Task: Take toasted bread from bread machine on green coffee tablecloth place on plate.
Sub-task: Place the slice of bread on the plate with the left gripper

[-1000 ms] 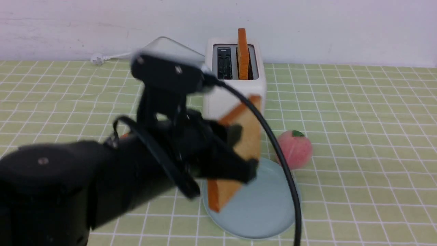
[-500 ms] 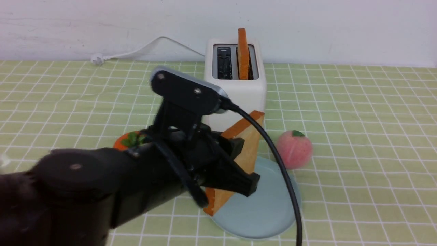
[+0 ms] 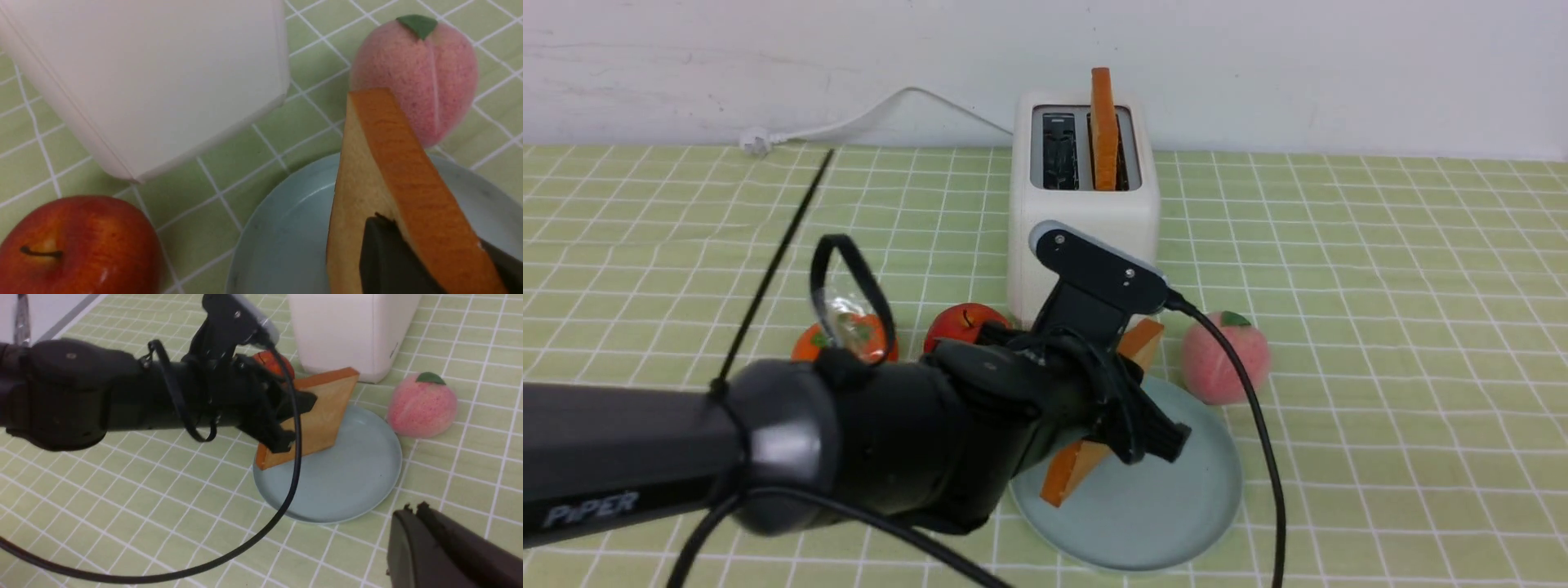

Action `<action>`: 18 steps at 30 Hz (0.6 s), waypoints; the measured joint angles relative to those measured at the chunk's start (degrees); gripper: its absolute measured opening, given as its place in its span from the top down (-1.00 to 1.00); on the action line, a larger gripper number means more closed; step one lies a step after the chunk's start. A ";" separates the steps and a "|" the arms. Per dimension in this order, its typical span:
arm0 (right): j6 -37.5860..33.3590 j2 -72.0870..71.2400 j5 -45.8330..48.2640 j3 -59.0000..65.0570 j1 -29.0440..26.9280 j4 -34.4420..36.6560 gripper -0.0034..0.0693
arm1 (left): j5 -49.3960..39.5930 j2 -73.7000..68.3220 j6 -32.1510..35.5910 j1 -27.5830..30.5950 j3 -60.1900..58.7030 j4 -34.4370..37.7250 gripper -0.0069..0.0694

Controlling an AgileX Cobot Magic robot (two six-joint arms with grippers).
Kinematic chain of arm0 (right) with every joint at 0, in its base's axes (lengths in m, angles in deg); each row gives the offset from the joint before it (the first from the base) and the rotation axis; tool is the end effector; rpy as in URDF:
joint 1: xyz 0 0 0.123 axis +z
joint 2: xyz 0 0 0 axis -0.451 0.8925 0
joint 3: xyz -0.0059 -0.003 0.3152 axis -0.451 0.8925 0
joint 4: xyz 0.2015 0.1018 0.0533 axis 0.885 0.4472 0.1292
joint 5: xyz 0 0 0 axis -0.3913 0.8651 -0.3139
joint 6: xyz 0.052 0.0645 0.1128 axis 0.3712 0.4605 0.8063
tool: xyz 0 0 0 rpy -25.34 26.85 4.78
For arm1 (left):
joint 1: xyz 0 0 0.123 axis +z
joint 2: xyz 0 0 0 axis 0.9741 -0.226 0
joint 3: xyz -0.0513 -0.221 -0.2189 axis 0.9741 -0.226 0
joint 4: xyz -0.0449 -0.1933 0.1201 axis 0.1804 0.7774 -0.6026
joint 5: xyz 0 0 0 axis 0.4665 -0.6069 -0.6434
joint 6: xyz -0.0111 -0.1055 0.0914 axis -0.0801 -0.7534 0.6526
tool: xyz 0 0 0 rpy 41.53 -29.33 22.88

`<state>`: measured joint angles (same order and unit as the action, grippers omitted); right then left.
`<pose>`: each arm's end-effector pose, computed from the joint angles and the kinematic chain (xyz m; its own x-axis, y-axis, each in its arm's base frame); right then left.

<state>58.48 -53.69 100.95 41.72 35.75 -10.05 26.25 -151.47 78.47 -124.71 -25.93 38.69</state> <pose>0.0768 0.0358 0.3430 -0.5327 0.0226 -0.8460 -0.4649 0.8275 0.3149 0.3078 -0.2691 0.2365 -0.4375 0.3430 -0.8312 0.4717 0.8745 0.1126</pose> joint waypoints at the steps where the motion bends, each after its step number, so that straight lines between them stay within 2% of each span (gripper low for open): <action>1: 0.00 0.00 0.00 0.00 0.00 0.06 0.89 | 0.00 -0.06 0.00 0.00 0.00 0.00 0.52; 10: -0.28 0.00 0.00 0.00 0.00 0.98 0.89 | 2.70 -0.20 0.16 0.00 1.23 -0.14 0.52; 18: -1.05 0.00 0.00 0.00 0.00 1.09 0.89 | 1.46 -2.62 0.18 0.00 1.34 -4.72 0.52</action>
<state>57.43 -53.69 100.95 41.72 35.75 -8.96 27.71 -154.08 78.65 -124.71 -24.59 33.97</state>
